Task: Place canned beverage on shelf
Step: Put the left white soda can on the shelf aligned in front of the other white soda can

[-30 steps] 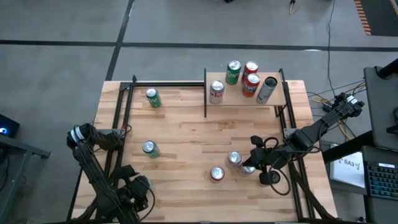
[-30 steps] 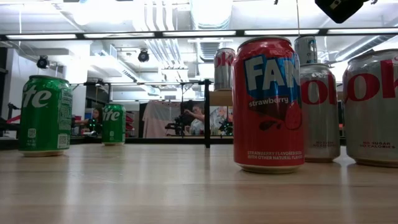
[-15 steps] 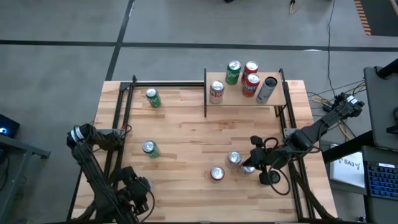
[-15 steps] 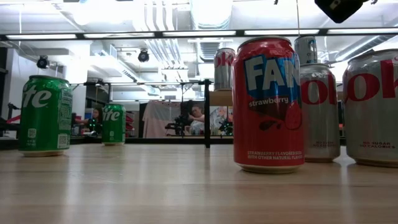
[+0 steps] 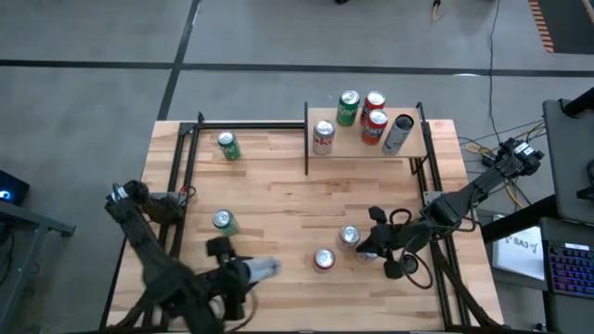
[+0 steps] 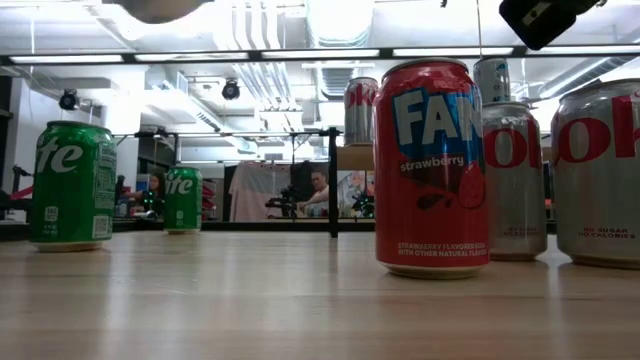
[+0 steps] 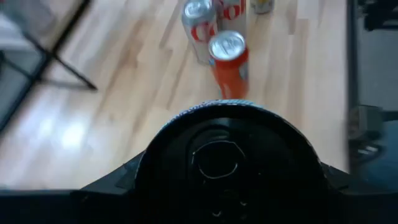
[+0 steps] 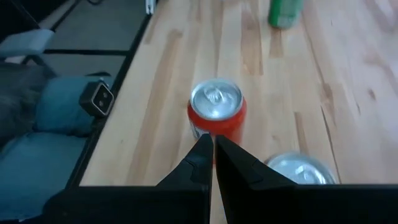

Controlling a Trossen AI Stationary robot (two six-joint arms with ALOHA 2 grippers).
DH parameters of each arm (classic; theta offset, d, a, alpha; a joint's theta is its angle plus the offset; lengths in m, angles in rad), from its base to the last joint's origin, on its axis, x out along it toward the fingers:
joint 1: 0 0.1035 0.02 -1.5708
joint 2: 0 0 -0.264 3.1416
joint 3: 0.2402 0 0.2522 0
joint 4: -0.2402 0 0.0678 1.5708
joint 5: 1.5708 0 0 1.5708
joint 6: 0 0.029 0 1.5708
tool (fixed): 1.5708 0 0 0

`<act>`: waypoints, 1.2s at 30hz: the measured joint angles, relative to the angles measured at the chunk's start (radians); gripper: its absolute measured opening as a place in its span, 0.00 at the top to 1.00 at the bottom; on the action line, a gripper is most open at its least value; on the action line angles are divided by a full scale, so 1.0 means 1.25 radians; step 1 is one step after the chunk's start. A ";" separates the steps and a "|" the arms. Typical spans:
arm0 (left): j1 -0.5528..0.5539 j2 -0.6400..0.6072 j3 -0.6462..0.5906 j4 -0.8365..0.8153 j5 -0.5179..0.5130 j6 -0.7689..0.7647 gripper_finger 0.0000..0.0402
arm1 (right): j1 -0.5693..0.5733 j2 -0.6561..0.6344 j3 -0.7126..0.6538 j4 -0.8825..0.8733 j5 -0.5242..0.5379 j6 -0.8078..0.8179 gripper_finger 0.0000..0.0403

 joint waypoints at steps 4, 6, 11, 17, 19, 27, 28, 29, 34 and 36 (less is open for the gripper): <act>0.068 0.000 -0.011 0.050 0.010 0.196 0.41 | 0.000 0.000 -0.002 0.074 0.001 -0.055 0.98; 0.097 0.000 -0.013 0.055 0.022 0.277 0.41 | 0.000 0.000 -0.002 0.118 0.004 -0.079 0.98; 0.145 0.000 -0.017 0.090 0.024 0.484 0.41 | 0.000 0.000 -0.002 0.173 0.097 -0.140 0.98; 0.182 0.000 -0.017 0.106 0.021 0.581 0.41 | -0.009 0.000 -0.002 0.193 0.235 -0.165 0.98; 0.196 0.000 -0.019 0.129 0.019 0.600 0.41 | -0.017 0.000 -0.002 0.220 0.242 -0.175 0.98; 0.275 0.000 -0.047 0.263 0.018 0.687 0.41 | -0.042 0.000 -0.002 0.257 0.252 -0.283 0.97; 0.286 0.000 -0.054 0.275 0.018 0.696 0.41 | -0.045 0.000 -0.002 0.256 0.253 -0.297 0.96; 0.296 0.000 -0.060 0.281 0.018 0.704 0.41 | -0.048 0.000 -0.002 0.255 0.254 -0.312 0.95; 0.336 0.000 -0.076 0.309 0.032 0.729 0.41 | -0.050 0.000 -0.002 0.248 0.259 -0.368 0.82; 0.348 0.000 -0.076 0.329 0.050 0.735 0.41 | -0.050 0.000 -0.002 0.249 0.281 -0.388 0.74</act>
